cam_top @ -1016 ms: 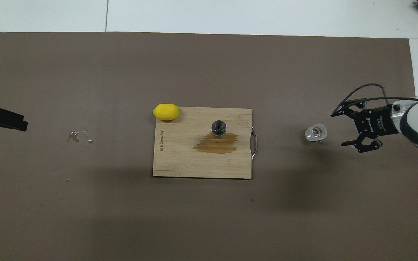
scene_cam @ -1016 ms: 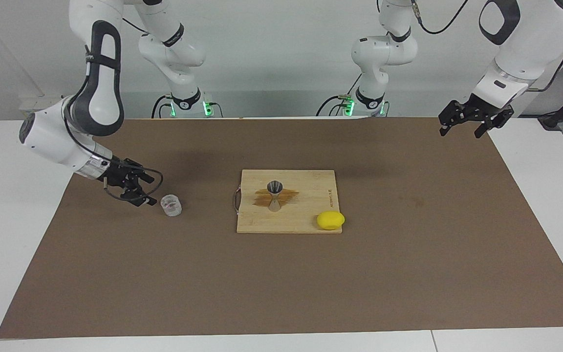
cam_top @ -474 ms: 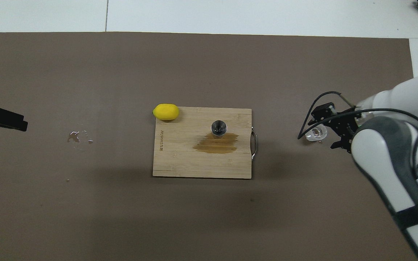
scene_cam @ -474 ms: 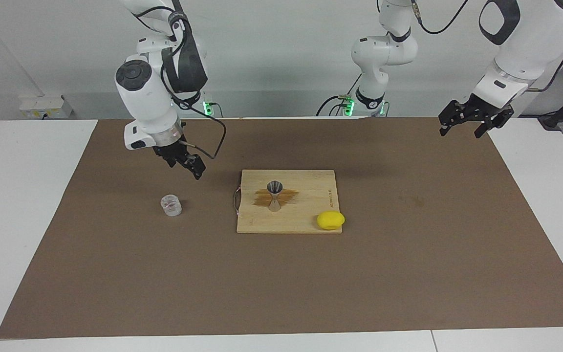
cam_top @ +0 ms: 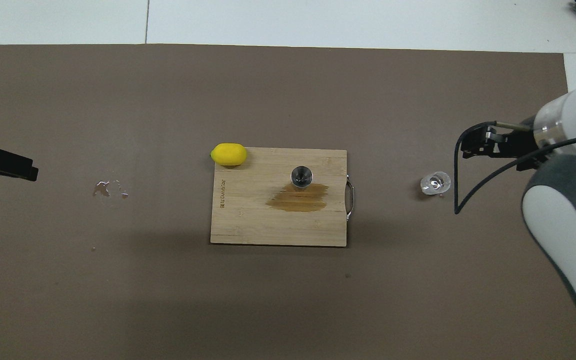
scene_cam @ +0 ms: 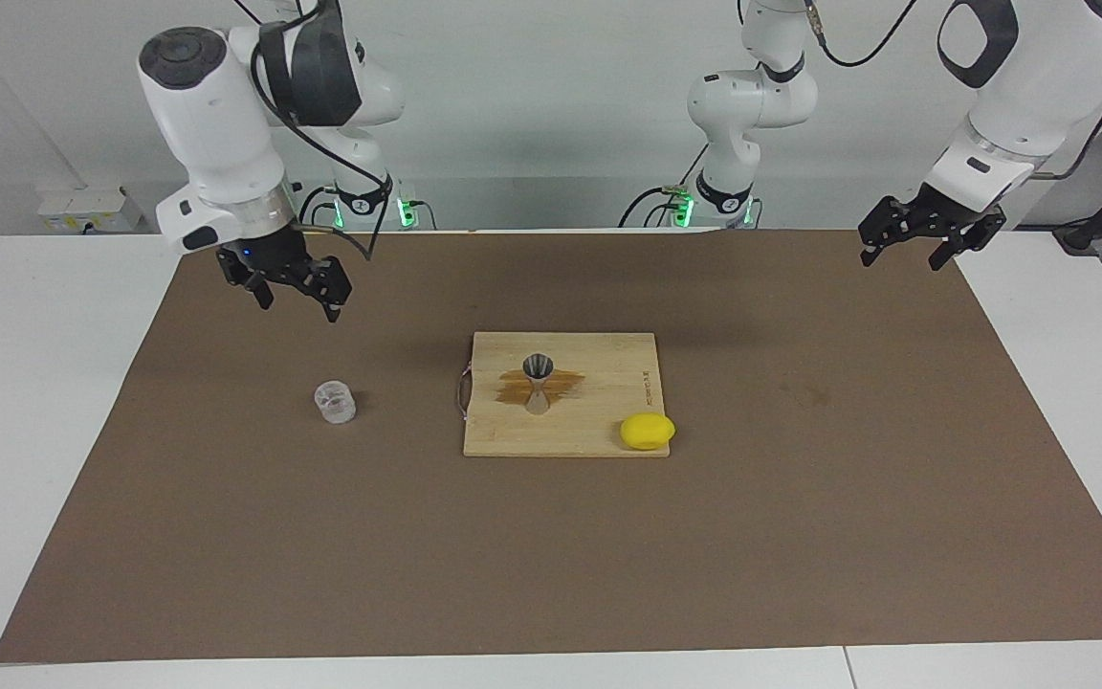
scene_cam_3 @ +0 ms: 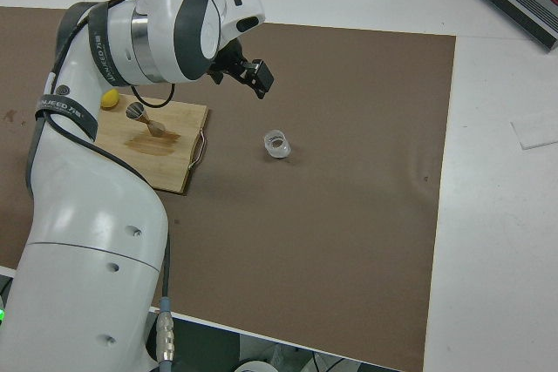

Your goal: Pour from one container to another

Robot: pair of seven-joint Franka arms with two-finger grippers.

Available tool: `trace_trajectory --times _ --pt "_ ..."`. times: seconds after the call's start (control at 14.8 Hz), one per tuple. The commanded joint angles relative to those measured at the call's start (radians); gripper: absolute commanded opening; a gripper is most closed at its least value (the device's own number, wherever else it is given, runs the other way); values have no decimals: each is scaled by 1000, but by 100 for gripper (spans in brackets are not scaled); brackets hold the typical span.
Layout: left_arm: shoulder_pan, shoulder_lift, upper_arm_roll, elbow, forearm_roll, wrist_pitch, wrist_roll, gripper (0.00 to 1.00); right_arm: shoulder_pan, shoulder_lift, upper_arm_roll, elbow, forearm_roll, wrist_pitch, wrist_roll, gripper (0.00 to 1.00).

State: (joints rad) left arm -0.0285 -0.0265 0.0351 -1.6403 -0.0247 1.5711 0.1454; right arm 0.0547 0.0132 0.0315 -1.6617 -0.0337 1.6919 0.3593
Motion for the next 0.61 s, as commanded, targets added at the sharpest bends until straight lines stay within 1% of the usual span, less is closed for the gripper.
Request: trace_trajectory --times 0.0,0.27,0.54 --pt "10 -12 -6 -1 17 -11 -6 100 -35 2 7 63 -3 -83 -29 100" --pt "10 -12 -1 2 17 -11 -6 100 -36 -42 5 22 -2 -144 -28 100" --pt "10 -12 -4 2 17 -9 -6 100 -33 -62 5 -12 37 -144 -26 100"
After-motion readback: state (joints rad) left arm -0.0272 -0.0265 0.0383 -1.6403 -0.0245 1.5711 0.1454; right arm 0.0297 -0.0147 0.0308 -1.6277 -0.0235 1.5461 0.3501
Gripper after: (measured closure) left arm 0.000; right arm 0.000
